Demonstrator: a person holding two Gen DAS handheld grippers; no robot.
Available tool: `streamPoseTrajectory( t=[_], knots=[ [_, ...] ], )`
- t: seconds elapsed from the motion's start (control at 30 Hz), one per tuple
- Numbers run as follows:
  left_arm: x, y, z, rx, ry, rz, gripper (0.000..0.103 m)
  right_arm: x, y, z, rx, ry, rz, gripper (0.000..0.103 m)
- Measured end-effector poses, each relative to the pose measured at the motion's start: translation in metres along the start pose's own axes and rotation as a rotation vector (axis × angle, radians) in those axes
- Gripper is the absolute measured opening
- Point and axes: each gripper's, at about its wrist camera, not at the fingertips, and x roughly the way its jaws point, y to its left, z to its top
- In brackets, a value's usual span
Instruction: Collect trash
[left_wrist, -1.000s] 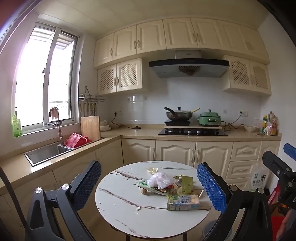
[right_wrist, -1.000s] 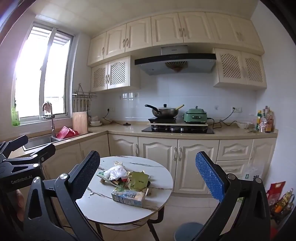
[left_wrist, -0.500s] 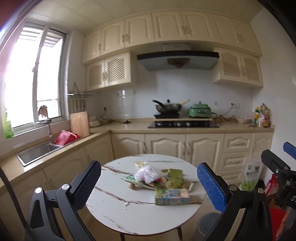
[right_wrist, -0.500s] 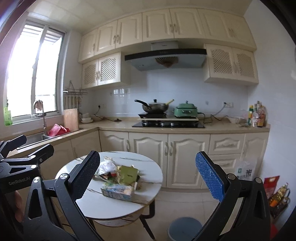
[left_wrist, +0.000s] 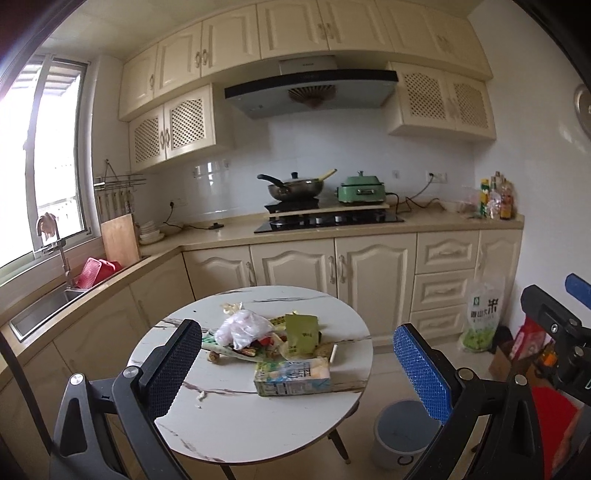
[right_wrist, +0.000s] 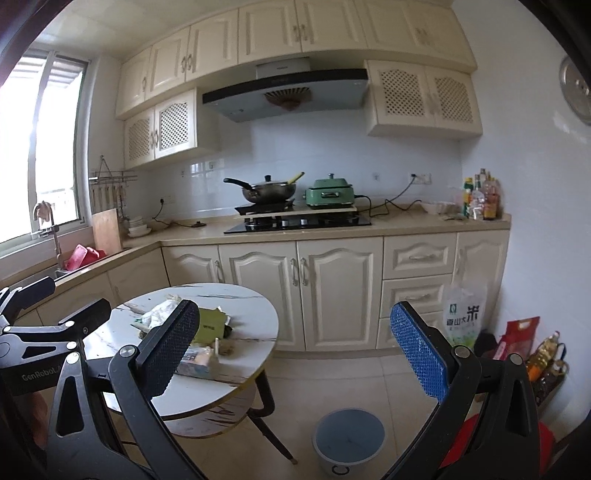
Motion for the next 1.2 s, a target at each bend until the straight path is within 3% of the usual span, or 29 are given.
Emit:
streamPoseTrajectory(
  t=[0.43,1.2],
  knots=[
    [0.012,-0.008,-0.001,0.006,-0.016,0.002,0.102,0.004,-0.007,0.002,0.01,0.014,-0.007,0.103],
    [-0.006,0.001,-0.004,-0.022,-0.037,0.03,0.102,0.006,0.015,0.001,-0.01,0.012,0.027,0.103]
  ],
)
